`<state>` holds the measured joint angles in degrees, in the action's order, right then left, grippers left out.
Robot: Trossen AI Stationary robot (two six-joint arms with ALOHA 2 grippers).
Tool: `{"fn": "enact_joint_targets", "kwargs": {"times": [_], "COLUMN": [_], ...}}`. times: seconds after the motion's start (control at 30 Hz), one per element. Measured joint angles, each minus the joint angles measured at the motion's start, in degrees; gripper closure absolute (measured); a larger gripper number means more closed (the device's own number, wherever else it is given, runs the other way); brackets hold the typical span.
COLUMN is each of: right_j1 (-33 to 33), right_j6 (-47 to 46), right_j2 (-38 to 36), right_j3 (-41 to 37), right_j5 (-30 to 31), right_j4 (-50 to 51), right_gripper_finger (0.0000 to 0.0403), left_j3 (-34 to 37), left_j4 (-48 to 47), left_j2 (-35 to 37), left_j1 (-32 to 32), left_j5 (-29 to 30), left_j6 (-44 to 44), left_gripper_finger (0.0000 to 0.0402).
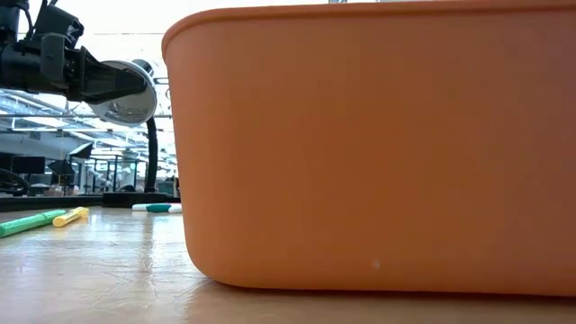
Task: Pick & Place Markers
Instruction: Put the light green highlighter into the yellow bin
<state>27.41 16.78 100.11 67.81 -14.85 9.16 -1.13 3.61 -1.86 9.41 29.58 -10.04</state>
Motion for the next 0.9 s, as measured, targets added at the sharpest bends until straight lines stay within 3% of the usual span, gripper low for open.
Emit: {"fn": "enact_joint_targets", "kwargs": {"times": [0.47, 0.9], "right_j1": [-0.4, -0.4], "right_j6": [-2.4, -2.6], "right_j2": [0.8, 0.8], "right_j3": [0.0, -0.1], "right_j5": [-0.1, 0.0], "right_j4": [-0.4, -0.4], "right_gripper_finger": [0.0342, 0.0293], "left_j3": [0.0, 0.0], "left_j4": [0.0, 0.0], "left_j2": [0.0, 0.0], "left_j1": [0.0, 0.0], "left_j5": [0.0, 0.0], "left_j6": [0.0, 0.0], "left_gripper_finger": [0.0188, 0.0188]}}
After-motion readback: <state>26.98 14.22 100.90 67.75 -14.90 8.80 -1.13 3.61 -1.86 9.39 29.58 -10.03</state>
